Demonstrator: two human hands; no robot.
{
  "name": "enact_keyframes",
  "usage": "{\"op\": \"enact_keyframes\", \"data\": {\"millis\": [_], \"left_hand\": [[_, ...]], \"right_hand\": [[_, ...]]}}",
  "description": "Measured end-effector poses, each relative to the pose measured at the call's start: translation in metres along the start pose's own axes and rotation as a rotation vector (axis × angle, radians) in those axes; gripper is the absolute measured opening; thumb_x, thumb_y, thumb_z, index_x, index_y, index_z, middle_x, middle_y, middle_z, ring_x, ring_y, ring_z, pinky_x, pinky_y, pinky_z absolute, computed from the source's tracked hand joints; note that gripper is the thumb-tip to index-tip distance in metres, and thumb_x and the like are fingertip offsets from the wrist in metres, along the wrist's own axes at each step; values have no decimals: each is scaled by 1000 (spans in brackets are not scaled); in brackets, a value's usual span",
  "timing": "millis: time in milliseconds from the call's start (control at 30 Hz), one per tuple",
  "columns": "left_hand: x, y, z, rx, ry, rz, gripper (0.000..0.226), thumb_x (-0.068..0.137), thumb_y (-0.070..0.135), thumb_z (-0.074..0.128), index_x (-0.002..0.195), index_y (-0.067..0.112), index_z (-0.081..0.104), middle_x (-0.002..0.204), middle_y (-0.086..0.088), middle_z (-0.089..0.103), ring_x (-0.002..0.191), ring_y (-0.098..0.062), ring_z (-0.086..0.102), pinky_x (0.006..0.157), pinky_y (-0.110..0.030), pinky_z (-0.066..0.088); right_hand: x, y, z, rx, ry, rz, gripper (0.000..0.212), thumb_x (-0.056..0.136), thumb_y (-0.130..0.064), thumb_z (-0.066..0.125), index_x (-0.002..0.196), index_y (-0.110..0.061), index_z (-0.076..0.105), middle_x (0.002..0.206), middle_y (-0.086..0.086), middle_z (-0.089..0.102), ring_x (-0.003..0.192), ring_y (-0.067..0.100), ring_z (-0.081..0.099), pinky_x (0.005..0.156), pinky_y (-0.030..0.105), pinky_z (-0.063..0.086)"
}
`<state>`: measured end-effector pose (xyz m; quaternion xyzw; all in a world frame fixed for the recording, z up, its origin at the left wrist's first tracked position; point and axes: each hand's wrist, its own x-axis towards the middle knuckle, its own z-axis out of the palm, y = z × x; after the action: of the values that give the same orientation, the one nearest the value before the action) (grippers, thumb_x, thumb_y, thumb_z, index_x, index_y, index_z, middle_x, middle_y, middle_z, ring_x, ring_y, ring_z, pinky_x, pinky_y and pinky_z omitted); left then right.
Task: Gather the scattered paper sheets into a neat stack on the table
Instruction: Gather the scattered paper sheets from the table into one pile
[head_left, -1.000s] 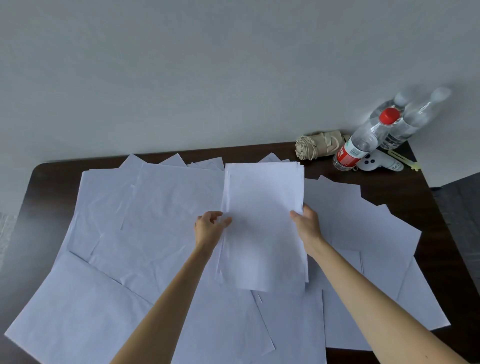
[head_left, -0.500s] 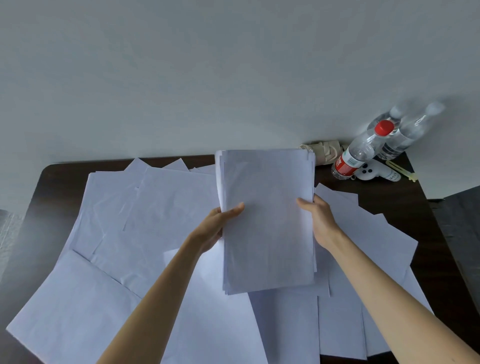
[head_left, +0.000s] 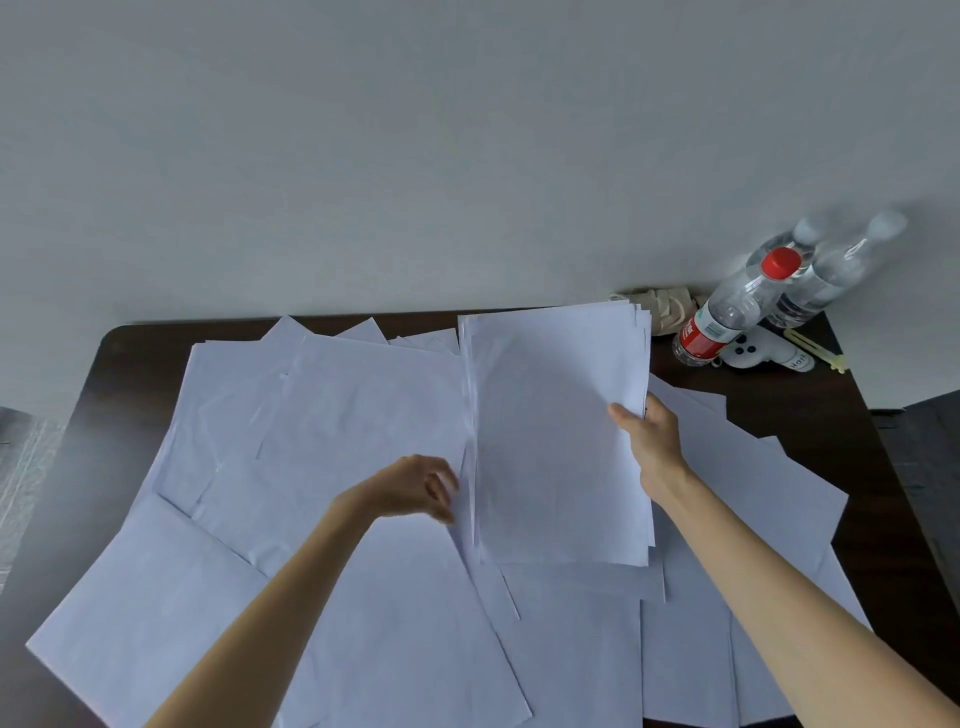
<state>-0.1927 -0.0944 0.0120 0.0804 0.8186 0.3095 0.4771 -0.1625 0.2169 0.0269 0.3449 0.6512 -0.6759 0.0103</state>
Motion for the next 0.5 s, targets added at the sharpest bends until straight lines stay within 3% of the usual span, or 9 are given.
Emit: {"op": "enact_keyframes", "data": {"millis": [100, 233, 367, 433, 500], "left_hand": [[-7, -19, -2, 268, -5, -28, 29, 71, 8, 78, 87, 28, 65, 86, 16, 72, 76, 4, 64, 76, -23, 50], [-9, -33, -6, 423, 60, -10, 35, 74, -5, 61, 93, 24, 67, 93, 15, 67, 91, -10, 63, 79, -29, 52], [-10, -32, -16, 240, 234, 97, 36, 77, -7, 64, 93, 25, 66, 90, 9, 71, 84, -16, 68, 79, -38, 56], [-8, -23, -20, 44, 412, 195, 34, 79, -4, 72, 102, 20, 64, 89, 5, 72, 82, -14, 69, 80, -38, 57], [-3, -18, -22, 14, 601, 263, 49, 77, 2, 79, 116, 20, 58, 102, 4, 71, 93, -17, 67, 86, -36, 55]], "right_hand": [[-2, 6, 1, -30, -7, -3, 28, 92, -2, 55, 117, -13, 64, 106, 2, 68, 93, 18, 64, 78, 29, 52], [-6, 16, 3, -100, -25, -7, 28, 91, -1, 53, 115, -11, 64, 104, 4, 69, 90, 19, 63, 76, 30, 52], [-9, 28, 5, -162, -43, -15, 25, 90, 1, 53, 108, -13, 65, 101, 5, 69, 88, 20, 62, 76, 32, 50], [-10, 33, 4, -195, -46, -26, 25, 90, 1, 53, 107, -14, 65, 99, 3, 69, 87, 20, 62, 74, 31, 49], [-10, 38, 3, -217, -26, -39, 27, 89, 1, 52, 106, -14, 66, 96, 1, 69, 85, 20, 62, 74, 30, 49]]}}
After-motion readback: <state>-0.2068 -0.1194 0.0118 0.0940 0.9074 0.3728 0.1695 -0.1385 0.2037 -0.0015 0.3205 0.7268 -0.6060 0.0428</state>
